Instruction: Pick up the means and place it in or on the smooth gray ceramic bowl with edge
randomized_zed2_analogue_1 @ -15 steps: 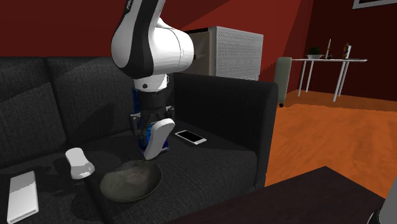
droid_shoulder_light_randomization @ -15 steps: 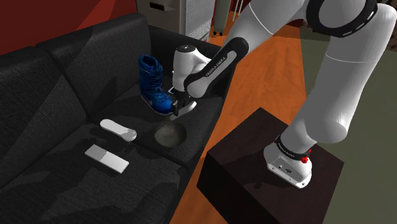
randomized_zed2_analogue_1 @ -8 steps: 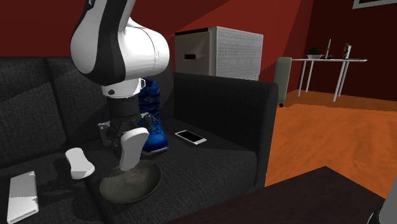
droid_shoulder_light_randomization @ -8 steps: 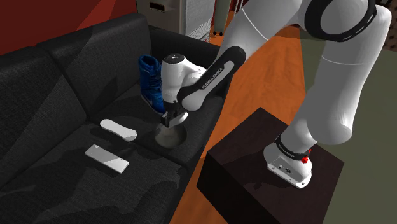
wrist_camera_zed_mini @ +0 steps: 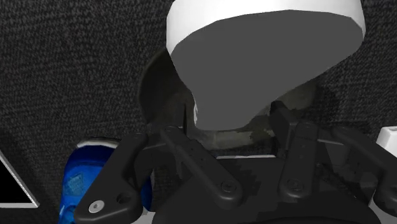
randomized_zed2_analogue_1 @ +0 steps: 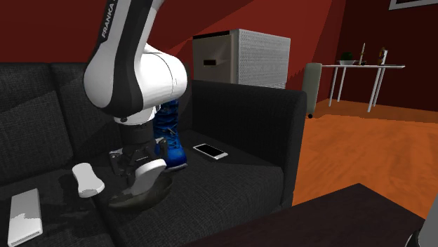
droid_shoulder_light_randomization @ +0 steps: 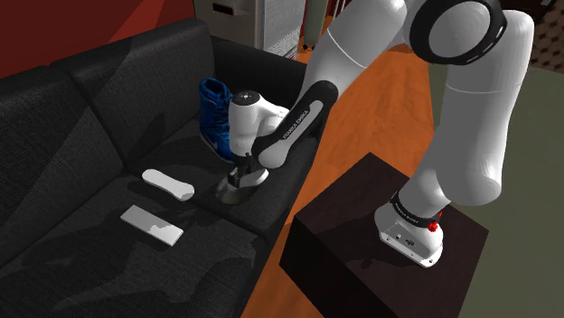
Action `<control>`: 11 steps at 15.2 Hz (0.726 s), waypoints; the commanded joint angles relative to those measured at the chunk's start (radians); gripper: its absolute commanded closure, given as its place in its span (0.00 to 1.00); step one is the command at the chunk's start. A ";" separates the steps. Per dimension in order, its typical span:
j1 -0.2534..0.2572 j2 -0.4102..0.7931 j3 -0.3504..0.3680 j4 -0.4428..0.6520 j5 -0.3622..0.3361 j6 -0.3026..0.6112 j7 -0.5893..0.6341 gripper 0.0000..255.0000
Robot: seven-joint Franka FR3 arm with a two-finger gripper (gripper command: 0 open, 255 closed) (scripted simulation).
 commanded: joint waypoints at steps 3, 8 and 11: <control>0.011 0.052 -0.014 0.007 -0.016 0.044 0.014 1.00; 0.015 0.069 -0.019 0.012 -0.021 0.057 0.017 1.00; 0.014 0.069 -0.019 0.012 -0.021 0.057 0.017 1.00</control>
